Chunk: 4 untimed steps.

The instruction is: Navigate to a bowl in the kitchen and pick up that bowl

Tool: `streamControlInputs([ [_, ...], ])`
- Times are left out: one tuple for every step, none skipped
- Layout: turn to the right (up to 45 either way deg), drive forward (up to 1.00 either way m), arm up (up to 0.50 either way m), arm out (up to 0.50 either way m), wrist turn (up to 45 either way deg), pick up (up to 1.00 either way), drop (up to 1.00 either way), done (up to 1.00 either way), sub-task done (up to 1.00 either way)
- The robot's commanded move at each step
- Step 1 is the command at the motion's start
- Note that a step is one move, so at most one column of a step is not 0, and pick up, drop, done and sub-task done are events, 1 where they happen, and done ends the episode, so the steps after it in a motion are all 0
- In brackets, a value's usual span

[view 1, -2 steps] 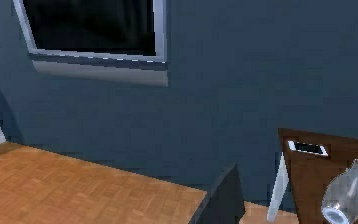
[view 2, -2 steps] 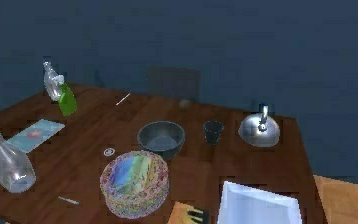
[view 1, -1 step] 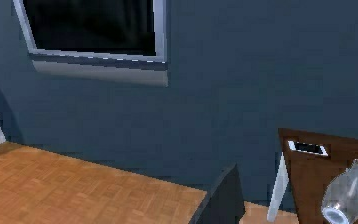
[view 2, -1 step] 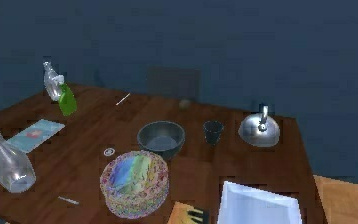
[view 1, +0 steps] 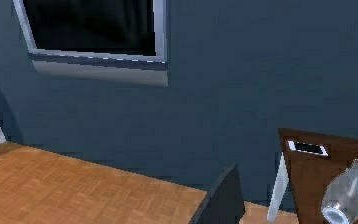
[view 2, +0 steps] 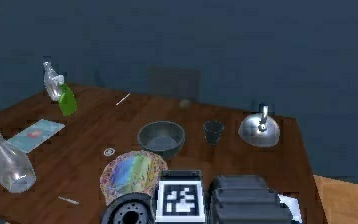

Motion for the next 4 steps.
streamControlInputs([
  [0.0, 0.0, 0.0, 0.34, 0.0, 0.0, 0.0, 0.0, 0.0],
  [0.0, 0.0, 0.0, 0.0, 45.0, 0.0, 0.0, 0.0, 0.0],
  [0.0, 0.0, 0.0, 0.0, 45.0, 0.0, 0.0, 0.0, 0.0],
  [0.0, 0.0, 0.0, 0.0, 45.0, 0.0, 0.0, 0.0, 0.0],
])
